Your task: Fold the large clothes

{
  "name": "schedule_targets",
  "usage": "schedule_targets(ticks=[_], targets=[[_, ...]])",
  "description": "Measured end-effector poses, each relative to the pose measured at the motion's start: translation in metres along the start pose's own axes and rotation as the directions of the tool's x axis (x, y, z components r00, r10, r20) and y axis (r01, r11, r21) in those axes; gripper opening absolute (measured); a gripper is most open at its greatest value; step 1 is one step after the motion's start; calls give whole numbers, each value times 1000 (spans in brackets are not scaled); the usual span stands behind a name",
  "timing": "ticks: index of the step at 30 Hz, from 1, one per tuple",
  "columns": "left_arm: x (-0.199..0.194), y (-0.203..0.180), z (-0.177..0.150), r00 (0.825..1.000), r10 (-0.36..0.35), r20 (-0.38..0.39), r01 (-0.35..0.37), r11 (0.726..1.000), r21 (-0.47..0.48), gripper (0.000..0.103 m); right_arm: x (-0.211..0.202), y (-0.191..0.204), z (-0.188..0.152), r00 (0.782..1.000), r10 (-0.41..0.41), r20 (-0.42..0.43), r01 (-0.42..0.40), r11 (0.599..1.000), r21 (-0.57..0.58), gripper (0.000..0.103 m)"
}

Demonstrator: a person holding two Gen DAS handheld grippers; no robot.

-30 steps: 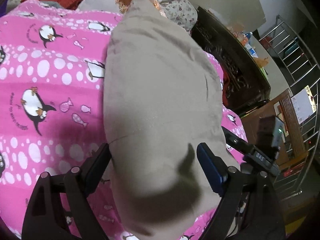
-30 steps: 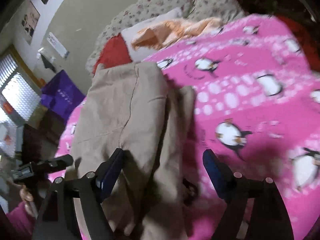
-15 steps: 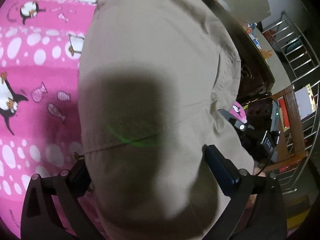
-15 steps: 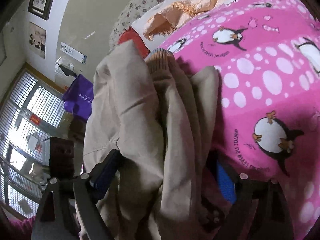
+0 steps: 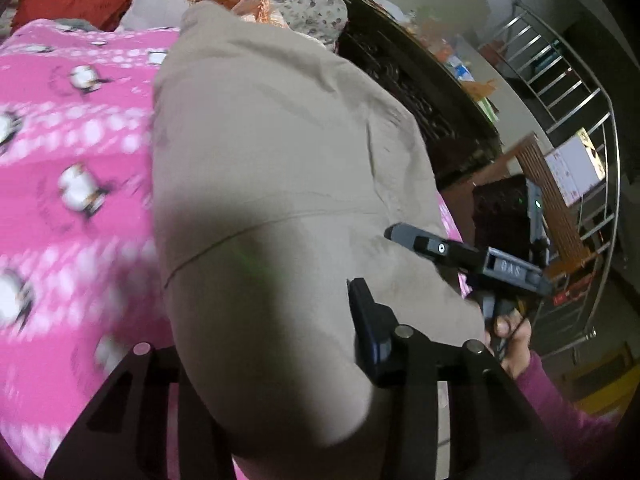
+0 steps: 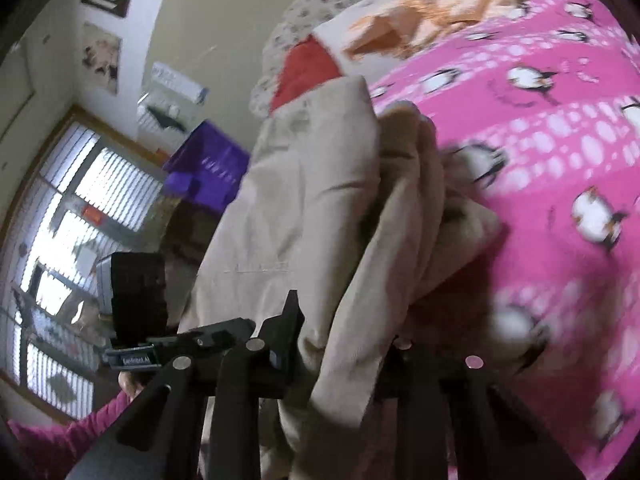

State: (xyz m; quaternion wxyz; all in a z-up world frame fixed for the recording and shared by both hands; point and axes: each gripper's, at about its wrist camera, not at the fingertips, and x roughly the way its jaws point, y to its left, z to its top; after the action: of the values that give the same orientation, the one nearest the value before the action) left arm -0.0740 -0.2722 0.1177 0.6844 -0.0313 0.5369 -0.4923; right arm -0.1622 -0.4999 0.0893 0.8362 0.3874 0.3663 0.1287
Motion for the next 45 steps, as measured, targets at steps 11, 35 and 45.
schedule_targets(ticks=[11,35,45], targets=[[-22,28,-107,962,243,-123,-251,966,-57,69,69,44,-98,957,-159,-244,153,987,-44,42],[-79,5,-160,891,450,65,-452,892,6,79,34,80,-134,990,-86,-114,90,996,28,25],[-69,-5,-151,891,449,71,-451,892,16,79,28,80,-145,876,-480,-54,456,859,-233,0]])
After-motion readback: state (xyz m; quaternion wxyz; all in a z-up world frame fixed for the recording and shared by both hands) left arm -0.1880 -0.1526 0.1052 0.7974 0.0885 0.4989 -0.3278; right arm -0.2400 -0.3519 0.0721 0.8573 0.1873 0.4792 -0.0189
